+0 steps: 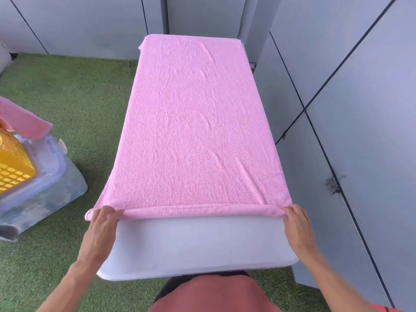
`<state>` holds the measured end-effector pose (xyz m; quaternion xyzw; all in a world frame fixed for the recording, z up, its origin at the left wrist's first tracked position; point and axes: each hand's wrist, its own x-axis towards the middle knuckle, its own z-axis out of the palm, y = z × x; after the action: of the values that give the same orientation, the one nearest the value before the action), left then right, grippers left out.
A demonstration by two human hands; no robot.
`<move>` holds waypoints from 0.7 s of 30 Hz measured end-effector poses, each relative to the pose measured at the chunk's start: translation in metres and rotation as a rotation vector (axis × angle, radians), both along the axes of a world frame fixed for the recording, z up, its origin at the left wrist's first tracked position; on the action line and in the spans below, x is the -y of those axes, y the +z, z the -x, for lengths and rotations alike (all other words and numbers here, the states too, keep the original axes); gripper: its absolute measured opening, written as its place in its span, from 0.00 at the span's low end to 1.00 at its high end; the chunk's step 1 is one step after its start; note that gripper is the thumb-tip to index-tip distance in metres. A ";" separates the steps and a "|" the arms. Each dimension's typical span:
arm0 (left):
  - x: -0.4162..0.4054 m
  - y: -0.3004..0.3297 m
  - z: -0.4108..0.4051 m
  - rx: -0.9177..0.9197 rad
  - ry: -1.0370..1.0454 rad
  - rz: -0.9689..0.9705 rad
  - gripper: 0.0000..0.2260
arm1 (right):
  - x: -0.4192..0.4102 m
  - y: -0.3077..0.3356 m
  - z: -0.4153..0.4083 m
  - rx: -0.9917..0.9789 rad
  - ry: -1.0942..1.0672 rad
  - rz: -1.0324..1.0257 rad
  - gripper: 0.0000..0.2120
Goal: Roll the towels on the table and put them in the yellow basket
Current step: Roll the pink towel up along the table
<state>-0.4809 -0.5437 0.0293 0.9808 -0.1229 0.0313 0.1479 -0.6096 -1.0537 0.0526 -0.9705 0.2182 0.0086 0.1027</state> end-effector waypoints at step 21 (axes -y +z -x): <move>0.014 0.016 0.036 0.014 -0.004 -0.057 0.22 | -0.006 0.001 0.014 0.048 0.079 0.017 0.20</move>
<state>-0.5166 -0.5577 0.0454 0.9841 -0.1269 0.0345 0.1192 -0.6233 -1.0482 0.0531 -0.9791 0.1771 -0.0125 0.0994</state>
